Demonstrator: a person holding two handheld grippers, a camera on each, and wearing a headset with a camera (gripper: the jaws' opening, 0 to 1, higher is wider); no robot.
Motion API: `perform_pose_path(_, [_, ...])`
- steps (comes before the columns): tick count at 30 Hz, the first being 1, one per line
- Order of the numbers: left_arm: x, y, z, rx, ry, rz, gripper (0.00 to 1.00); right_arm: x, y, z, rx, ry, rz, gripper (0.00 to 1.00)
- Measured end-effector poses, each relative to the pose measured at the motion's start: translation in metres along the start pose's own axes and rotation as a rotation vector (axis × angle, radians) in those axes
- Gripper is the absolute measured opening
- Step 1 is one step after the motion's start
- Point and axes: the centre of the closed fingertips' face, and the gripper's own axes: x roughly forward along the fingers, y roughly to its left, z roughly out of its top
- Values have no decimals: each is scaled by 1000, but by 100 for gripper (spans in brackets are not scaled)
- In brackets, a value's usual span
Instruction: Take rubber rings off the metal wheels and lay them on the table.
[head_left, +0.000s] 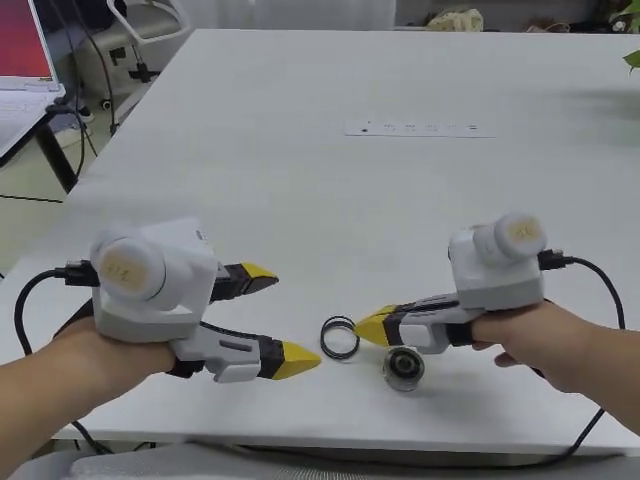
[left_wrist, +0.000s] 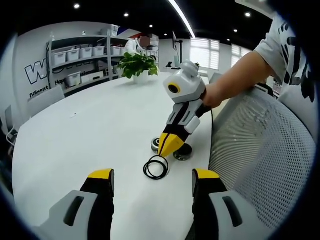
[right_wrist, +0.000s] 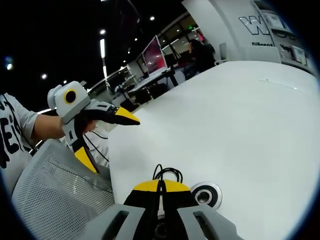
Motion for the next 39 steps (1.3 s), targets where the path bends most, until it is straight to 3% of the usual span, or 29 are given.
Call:
perform_pose_path(29, [0, 6, -11, -24, 24, 11, 60, 7, -14, 1, -9, 3, -40, 0])
perform_pose_path(39, [1, 7, -12, -24, 30, 10, 60, 6, -11, 2, -33, 7, -40, 2])
